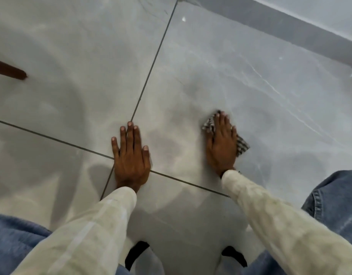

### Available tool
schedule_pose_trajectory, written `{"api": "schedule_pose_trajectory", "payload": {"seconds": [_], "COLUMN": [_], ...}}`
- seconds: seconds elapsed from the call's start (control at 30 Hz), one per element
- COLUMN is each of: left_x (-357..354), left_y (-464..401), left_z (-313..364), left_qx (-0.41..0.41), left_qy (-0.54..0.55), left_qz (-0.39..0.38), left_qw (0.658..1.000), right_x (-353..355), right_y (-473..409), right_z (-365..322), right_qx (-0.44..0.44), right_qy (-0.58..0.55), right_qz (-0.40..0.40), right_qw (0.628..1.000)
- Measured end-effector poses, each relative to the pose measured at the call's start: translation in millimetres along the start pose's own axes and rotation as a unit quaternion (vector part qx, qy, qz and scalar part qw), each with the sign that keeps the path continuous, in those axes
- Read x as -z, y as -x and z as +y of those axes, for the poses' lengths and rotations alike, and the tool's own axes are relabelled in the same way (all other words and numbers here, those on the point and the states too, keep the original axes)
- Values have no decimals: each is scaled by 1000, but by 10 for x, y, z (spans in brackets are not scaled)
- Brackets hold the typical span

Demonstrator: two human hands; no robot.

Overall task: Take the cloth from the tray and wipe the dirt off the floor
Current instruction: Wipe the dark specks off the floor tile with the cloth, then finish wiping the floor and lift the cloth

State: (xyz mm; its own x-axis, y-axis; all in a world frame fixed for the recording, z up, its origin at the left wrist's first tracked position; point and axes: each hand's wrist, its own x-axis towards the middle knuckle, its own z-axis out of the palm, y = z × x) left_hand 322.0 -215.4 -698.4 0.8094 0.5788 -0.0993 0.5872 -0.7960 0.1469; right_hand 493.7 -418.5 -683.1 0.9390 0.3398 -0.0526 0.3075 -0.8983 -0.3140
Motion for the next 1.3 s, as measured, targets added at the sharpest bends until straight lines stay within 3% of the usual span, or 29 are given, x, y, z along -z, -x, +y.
{"api": "schedule_pose_trajectory", "payload": {"seconds": [0.1, 0.2, 0.27, 0.4, 0.5, 0.63, 0.7, 0.73, 0.83, 0.93, 1.07, 1.17, 1.3], "left_x": [10, -3, -5, -7, -26, 3, 113, 175, 719, 1536, 2890, 4042, 5596], "left_y": [1, -5, 7, 14, 3, 9, -14, -32, -36, 55, 309, 484, 754], "left_z": [-4, 10, 13, 8, 8, 44, 84, 134, 416, 749, 1053, 1195, 1270], "left_qx": [3, 5, 4, -1, 2, 10, 23, 39, 153, 210, 242, 299, 354], "left_qy": [-2, -4, -5, -9, -9, -2, 25, 55, 248, 438, 540, 592, 612], "left_qz": [-4, -6, -7, -12, -11, -34, -69, -97, -136, -104, -110, -126, -107], "left_qw": [1000, 1000, 1000, 1000, 1000, 999, 997, 993, 947, 868, 799, 738, 699], "right_x": [-163, -242, -260, -144, -88, -104, 100, 241, 769, 1352, 2476, 3486, 4996], "right_y": [468, 434, 135, -233, 101, 551, 543, 515, 393, 347, 412, 490, 667], "right_z": [-356, -595, -594, -246, -31, -412, -734, -870, -1167, -1475, -1987, -2385, -2971], "right_qx": [128, 327, 374, 208, 112, 35, -62, -132, -298, -344, -383, -398, -375], "right_qy": [-9, 2, 17, 1, -8, -125, -237, -314, -490, -539, -570, -555, -514], "right_qz": [-31, -81, -84, -16, 9, -99, -166, -183, -237, -286, -352, -376, -420], "right_qw": [991, 941, 924, 978, 994, 987, 955, 922, 784, 714, 636, 625, 647]}}
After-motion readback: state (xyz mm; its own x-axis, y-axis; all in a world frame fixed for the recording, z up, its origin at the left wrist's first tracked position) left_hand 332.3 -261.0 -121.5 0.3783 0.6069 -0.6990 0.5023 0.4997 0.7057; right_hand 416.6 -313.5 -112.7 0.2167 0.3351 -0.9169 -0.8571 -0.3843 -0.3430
